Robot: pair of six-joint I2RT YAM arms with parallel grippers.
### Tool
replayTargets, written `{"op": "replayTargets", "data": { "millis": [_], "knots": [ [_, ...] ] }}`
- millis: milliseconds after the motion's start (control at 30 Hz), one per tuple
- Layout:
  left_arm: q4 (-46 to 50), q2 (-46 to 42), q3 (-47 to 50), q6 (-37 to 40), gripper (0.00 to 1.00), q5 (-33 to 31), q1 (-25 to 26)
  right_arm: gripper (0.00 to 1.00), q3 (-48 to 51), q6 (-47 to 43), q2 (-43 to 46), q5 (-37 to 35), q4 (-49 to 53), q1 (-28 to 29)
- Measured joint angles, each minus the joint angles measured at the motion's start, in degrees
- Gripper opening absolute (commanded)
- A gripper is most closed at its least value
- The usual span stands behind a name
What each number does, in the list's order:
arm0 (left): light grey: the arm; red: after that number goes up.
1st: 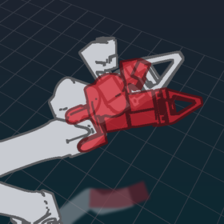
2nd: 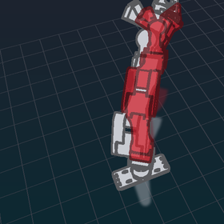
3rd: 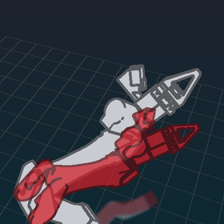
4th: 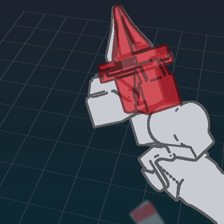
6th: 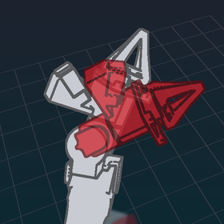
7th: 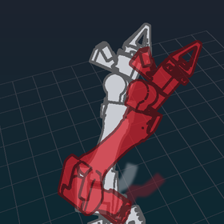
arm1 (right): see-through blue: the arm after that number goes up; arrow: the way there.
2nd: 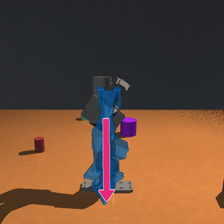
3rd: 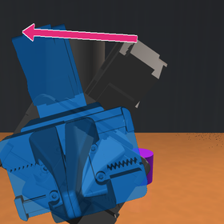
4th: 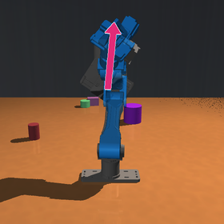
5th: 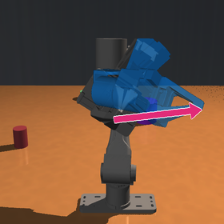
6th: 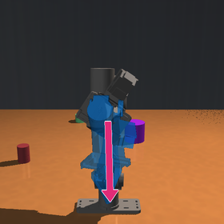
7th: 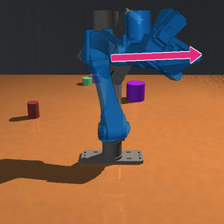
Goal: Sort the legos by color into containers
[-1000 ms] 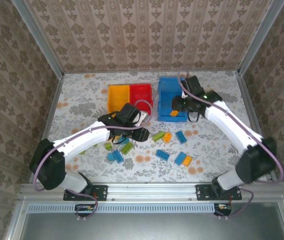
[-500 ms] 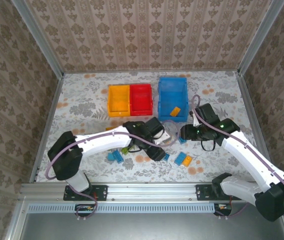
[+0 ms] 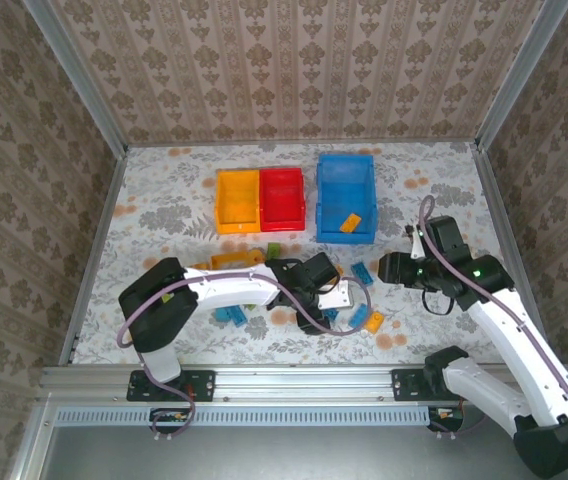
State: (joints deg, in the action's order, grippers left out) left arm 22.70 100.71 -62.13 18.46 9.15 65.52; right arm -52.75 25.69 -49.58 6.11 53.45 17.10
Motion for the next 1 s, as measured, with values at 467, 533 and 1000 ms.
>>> {"op": "replayTargets", "data": {
  "millis": [467,533,1000],
  "knots": [
    [-5.25,4.02,0.81,8.22,0.66,-0.81,-0.33,0.62,1.51,3.26,1.11,3.85,0.79,-1.51],
    [-5.11,4.28,0.48,8.15,0.61,-0.81,-0.33,0.62,1.51,3.28,0.61,3.96,0.74,-1.55],
    [-8.41,4.39,0.46,1.62,0.23,-3.5,-1.81,0.54,1.49,3.15,-2.03,6.27,-0.72,-2.08]
  ]
}}
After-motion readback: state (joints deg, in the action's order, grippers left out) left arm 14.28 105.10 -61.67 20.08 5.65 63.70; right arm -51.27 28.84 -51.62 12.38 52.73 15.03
